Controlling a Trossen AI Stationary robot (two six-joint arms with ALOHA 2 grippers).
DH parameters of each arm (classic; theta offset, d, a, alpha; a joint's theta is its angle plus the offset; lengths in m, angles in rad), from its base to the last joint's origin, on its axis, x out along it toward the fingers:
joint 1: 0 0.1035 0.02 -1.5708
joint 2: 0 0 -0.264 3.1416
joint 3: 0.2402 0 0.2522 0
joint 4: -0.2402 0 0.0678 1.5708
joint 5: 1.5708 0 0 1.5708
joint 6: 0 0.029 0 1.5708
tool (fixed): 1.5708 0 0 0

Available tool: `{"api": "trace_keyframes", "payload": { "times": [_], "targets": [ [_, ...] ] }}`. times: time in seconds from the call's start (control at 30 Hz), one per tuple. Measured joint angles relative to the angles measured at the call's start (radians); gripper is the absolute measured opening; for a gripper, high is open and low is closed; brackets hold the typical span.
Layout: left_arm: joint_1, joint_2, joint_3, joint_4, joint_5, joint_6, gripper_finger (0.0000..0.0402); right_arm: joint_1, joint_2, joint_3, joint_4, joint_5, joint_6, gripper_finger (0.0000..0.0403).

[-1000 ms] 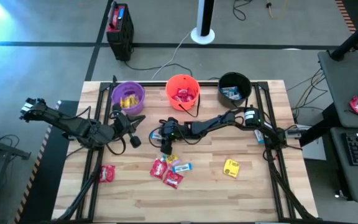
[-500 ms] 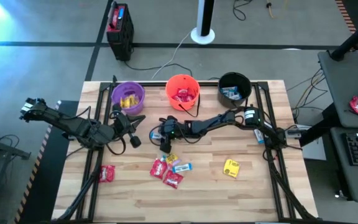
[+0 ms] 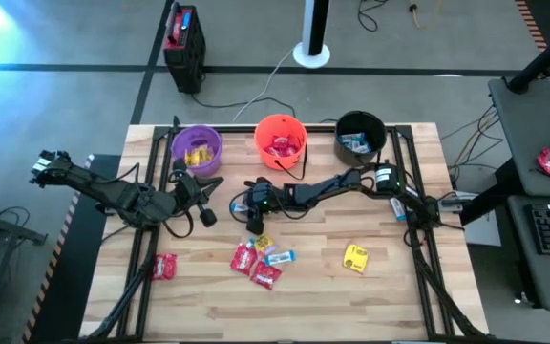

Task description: Sort candy by brand, put in halloween buckets

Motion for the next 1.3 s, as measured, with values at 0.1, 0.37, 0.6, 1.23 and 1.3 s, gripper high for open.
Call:
{"api": "trace_keyframes", "payload": {
  "times": [0.1, 0.37, 0.6, 1.23, 1.3],
  "targets": [
    [0.000, 0.000, 0.000, 0.000, 0.000, 0.000, 0.0000, 0.000, 0.000, 0.000, -0.010, 0.000, -0.011, 0.0123],
    [0.000, 0.000, 0.000, 0.000, 0.000, 0.000, 0.0000, -0.002, -0.002, 0.000, -0.029, 0.000, -0.017, 0.0047],
    [0.000, 0.000, 0.000, 0.000, 0.000, 0.000, 0.0000, -0.002, -0.002, 0.000, -0.030, 0.001, -0.036, 0.0009],
    [0.000, 0.008, 0.000, -0.009, 0.001, -0.005, 0.0000, 0.001, -0.287, -0.002, -0.369, 0.154, -0.057, 0.0008],
    [0.001, 0.013, 0.000, -0.005, 0.000, -0.009, 0.0000, -0.004, -0.357, -0.011, -0.444, 0.223, -0.065, 0.0008]
  ]
}}
